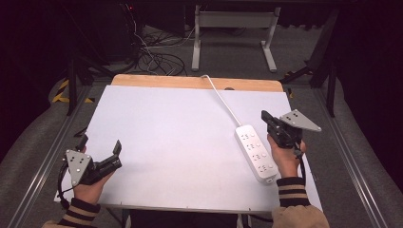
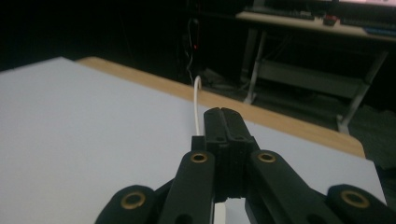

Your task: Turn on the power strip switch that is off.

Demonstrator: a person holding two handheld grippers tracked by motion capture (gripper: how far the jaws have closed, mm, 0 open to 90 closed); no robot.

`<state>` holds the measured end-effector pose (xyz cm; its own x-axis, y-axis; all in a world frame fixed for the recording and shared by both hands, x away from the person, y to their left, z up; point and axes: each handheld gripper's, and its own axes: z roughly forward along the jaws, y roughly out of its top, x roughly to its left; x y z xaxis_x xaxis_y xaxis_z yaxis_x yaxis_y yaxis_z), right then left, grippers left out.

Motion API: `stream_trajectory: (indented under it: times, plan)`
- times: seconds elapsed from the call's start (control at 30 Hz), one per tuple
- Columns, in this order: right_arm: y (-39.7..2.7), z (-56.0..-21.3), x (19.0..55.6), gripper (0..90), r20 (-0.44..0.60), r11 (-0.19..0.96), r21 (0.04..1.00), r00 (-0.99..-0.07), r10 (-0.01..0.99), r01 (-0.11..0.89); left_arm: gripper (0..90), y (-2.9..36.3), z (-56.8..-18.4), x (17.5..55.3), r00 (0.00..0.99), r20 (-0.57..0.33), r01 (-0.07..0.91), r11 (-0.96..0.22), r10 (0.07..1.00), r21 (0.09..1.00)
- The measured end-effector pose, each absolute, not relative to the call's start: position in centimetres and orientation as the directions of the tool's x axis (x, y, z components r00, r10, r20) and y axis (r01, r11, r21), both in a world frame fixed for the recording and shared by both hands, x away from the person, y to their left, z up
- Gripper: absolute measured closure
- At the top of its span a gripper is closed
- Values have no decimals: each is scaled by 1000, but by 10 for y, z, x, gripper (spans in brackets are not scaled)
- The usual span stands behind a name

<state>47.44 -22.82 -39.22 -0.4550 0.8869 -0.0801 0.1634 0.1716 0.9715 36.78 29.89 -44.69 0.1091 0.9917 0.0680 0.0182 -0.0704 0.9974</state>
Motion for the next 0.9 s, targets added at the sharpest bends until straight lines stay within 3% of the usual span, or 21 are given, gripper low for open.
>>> stream_trajectory:
  times: [0.2, 0.63, 0.7, 0.77, 0.83, 0.9]
  plan:
    - [-246, -383, 454, 900, -45, 74, 996, -452, 891, 45, 3, 299, -446, 367, 106, 67, 13, -69, 992, 998]
    - [-263, -383, 447, 897, -24, 26, 1000, -420, 907, 0, 3, 299, -446, 368, 112, 68, 14, -70, 991, 997]
    - [-263, -383, 448, 568, -33, 21, 999, -386, 922, -36, 3, 299, -446, 368, 110, 68, 13, -70, 992, 997]
    - [-265, -384, 451, 367, 14, -30, 999, -374, 927, -39, 3, 299, -446, 368, 114, 65, 9, -66, 991, 998]
    - [-268, -385, 453, 213, 37, -51, 998, -323, 946, -34, 3, 299, -446, 368, 118, 67, 9, -68, 991, 998]
    - [-271, -385, 454, 179, 43, -54, 998, -315, 948, -25, 3, 298, -446, 368, 120, 68, 9, -70, 990, 998]
